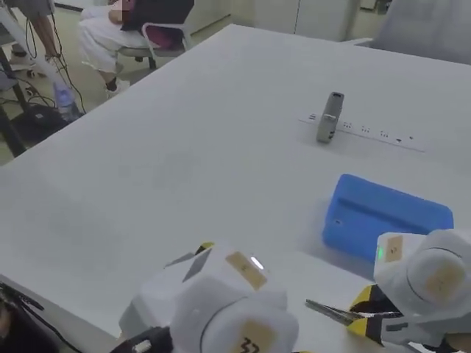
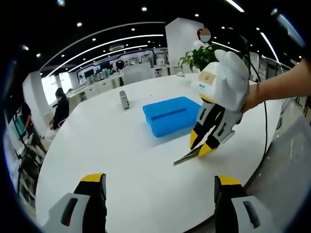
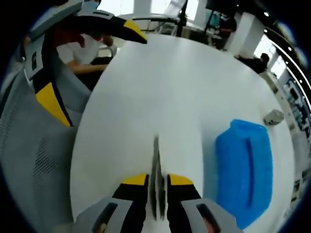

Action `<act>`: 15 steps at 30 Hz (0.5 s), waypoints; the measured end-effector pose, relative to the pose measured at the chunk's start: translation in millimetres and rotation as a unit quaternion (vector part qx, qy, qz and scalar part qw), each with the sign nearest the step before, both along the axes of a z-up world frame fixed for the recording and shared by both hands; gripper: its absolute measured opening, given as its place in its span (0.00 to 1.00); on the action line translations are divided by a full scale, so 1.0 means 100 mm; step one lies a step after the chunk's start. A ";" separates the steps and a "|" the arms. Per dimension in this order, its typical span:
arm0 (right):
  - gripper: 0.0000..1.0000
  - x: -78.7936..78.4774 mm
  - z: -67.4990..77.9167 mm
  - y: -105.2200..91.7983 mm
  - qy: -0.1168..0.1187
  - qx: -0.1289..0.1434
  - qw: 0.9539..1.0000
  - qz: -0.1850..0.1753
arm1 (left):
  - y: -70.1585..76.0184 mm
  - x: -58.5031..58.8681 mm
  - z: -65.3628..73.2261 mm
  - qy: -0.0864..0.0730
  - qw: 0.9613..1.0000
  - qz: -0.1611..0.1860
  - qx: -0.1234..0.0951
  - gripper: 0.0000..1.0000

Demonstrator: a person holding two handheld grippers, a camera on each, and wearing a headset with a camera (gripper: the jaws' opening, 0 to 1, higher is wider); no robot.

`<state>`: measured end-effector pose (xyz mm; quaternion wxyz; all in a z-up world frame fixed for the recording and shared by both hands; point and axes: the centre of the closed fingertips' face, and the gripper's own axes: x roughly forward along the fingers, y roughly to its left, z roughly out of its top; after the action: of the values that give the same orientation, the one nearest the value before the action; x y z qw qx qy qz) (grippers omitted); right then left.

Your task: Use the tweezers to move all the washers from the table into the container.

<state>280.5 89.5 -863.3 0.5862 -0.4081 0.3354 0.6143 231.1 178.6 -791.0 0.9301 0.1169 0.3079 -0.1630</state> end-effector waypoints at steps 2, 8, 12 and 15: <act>0.12 0.04 0.13 -0.01 -0.001 0.022 0.999 -0.034 | -0.01 0.00 -0.01 0.001 1.000 -0.003 0.003 0.94; 0.23 0.07 0.62 -0.22 -0.010 0.115 0.979 -0.170 | -0.05 -0.01 0.00 -0.001 1.000 -0.012 0.000 0.95; 0.34 0.08 0.90 -0.44 -0.041 0.166 0.953 -0.248 | -0.05 0.01 0.06 -0.014 1.000 -0.008 -0.013 0.97; 0.45 0.03 1.12 -0.65 -0.049 0.216 0.923 -0.316 | -0.04 0.02 0.08 -0.018 1.000 -0.002 -0.021 0.98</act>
<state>284.0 24.0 -751.7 0.8395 -0.1743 0.2770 0.4337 232.9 174.9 -783.4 0.9374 0.1009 0.2875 -0.1688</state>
